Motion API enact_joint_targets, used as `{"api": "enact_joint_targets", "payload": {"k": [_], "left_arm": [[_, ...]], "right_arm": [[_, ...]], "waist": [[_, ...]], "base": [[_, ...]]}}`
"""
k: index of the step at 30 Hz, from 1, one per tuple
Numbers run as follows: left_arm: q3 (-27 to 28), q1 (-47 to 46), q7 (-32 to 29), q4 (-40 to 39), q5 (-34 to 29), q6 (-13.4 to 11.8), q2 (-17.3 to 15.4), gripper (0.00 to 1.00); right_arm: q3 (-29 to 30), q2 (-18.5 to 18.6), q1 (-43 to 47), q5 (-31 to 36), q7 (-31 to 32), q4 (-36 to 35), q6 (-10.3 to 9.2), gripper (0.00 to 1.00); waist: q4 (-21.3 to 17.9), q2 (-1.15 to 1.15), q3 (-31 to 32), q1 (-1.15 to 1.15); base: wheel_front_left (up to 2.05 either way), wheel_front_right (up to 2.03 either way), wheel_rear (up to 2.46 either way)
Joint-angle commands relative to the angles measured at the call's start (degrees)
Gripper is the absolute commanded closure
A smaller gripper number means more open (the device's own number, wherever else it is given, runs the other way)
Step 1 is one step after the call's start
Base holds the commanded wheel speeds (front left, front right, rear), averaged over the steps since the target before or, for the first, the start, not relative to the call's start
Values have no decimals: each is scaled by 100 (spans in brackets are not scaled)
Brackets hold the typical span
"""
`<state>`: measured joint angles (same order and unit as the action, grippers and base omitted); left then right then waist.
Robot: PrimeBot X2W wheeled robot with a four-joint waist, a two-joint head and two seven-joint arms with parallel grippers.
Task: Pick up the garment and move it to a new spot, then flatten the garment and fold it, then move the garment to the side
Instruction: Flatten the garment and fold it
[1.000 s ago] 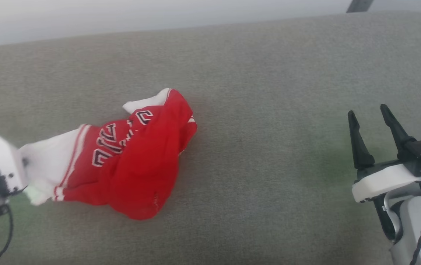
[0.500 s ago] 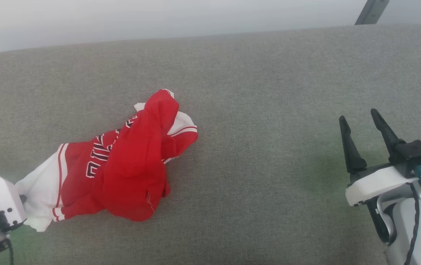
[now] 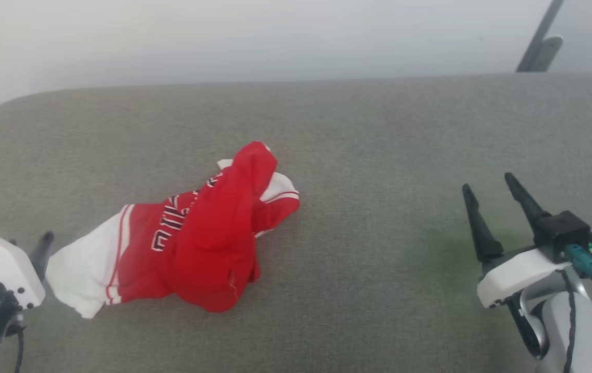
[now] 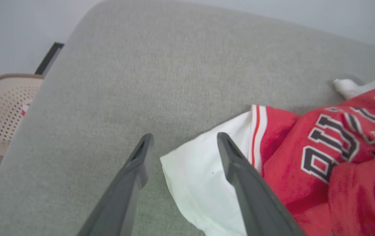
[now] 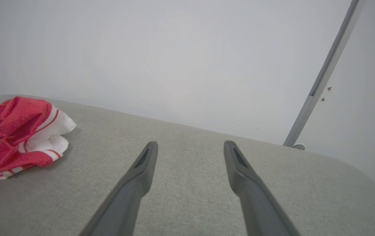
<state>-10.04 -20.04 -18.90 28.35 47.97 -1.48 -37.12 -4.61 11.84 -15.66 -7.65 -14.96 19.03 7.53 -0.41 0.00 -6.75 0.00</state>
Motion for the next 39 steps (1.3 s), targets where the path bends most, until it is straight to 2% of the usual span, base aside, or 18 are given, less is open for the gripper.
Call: {"api": "enact_joint_targets", "payload": {"k": [1, 4, 5, 11, 21, 30, 39], "left_arm": [[4, 144, 339, -192, -189, 25, 17, 0], [-11, 317, 844, -509, -353, 25, 87, 0], [-11, 317, 844, -509, -353, 25, 87, 0], [-30, 779, 1709, -1103, -606, -111, 306, 0], [-136, 1308, 2901, -1773, -1027, -399, 771, 0], [-284, 1359, 3245, -1917, -1160, -469, 1199, 0], [-358, 1267, 3398, -1976, -1397, -451, 1673, 0]], "right_arm": [[-78, 34, 43, -44, -33, 60, -8, 0], [-265, 85, 14, -93, -33, 147, -8, 0], [-265, 85, 14, -93, -33, 147, -8, 0], [-608, 174, -168, -324, 113, 422, -8, 0], [-1263, 418, -823, -823, 898, 772, -9, 0], [-1967, 656, -1565, -1495, 2068, 1195, -9, 0], [-2657, 940, -2234, -1970, 3273, 1837, -9, 0]], "waist": [[166, 0, 129, 0], [344, 0, 227, 0], [344, 0, 227, 0], [781, 0, 321, 0], [1591, 0, 149, 0], [2197, 0, -177, 0], [2615, 0, -465, 0]], "base": [[0, 0, 0], [0, 0, 0], [0, 0, 0], [0, 0, 0], [0, 0, 0], [0, 0, 0], [0, 0, 0]]}}
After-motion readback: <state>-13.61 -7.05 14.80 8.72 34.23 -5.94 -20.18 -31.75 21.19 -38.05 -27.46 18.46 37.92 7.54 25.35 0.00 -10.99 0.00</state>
